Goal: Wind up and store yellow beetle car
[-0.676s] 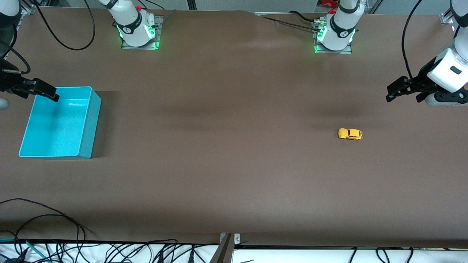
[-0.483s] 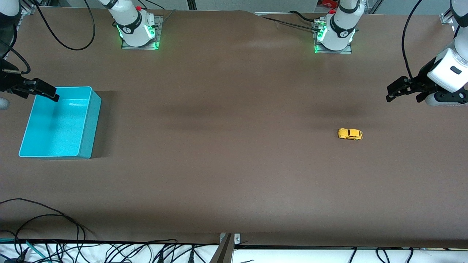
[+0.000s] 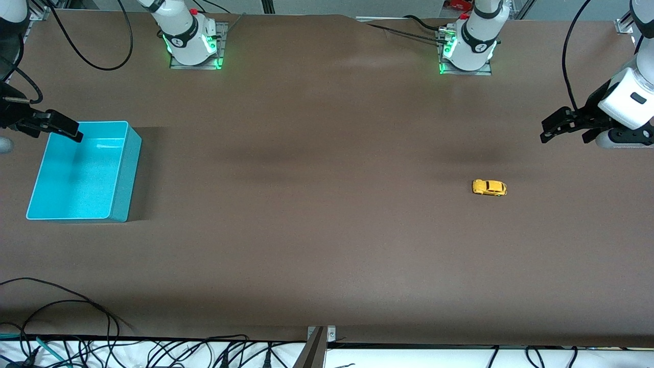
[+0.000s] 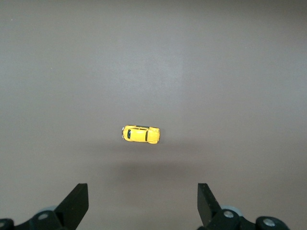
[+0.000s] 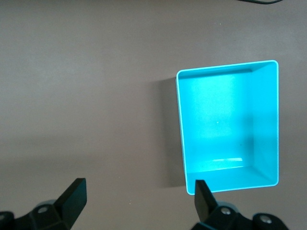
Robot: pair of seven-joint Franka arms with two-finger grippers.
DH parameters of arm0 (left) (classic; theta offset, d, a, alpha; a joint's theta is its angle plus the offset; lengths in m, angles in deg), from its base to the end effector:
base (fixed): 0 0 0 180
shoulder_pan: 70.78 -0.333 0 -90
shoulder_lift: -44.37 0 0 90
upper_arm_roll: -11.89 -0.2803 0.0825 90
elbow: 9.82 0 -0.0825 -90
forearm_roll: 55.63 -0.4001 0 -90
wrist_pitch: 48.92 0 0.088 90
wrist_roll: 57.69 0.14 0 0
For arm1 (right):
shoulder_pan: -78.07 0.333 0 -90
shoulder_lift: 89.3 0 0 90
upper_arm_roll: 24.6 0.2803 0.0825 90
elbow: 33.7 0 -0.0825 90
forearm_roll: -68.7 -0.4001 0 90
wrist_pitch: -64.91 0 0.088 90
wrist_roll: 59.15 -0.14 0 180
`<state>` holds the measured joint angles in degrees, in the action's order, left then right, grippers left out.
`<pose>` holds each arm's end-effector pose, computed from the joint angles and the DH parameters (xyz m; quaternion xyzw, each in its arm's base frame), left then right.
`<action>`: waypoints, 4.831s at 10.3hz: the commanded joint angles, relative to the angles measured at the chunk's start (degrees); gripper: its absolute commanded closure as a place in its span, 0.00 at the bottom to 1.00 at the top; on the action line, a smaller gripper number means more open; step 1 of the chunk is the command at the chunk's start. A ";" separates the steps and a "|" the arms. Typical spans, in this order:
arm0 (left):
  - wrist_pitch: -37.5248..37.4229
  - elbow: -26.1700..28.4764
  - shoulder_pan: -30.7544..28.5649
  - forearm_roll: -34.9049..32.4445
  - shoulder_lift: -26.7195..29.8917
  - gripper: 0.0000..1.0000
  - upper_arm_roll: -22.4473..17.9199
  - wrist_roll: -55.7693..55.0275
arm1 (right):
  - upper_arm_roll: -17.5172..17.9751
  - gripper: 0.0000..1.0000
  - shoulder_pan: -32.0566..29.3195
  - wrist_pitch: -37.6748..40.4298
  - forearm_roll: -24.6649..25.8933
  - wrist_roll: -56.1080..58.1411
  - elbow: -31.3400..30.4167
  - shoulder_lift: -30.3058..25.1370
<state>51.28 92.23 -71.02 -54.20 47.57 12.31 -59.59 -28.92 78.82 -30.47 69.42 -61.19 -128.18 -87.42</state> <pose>0.5660 -0.0049 0.4996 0.9997 0.0171 0.0116 0.0123 0.5828 -0.0376 0.5067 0.9988 -0.0483 -0.0086 0.0074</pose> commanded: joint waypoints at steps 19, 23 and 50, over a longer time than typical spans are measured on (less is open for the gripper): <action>-1.15 -0.10 -0.72 1.47 0.41 0.00 -0.07 1.55 | 0.02 0.00 -0.66 0.98 -0.98 0.29 2.20 0.31; -1.14 -0.10 -0.72 1.47 0.41 0.00 -0.07 1.55 | 0.02 0.00 -0.66 1.07 -0.98 0.29 2.29 0.31; 28.63 13.34 -2.66 12.70 -27.09 0.00 -4.99 -80.80 | -1.74 0.00 -0.66 1.34 -1.07 0.73 2.90 -0.13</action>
<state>77.39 104.66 -73.95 -44.83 21.30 7.65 -140.32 -30.71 78.72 -30.35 69.42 -61.16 -126.54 -87.52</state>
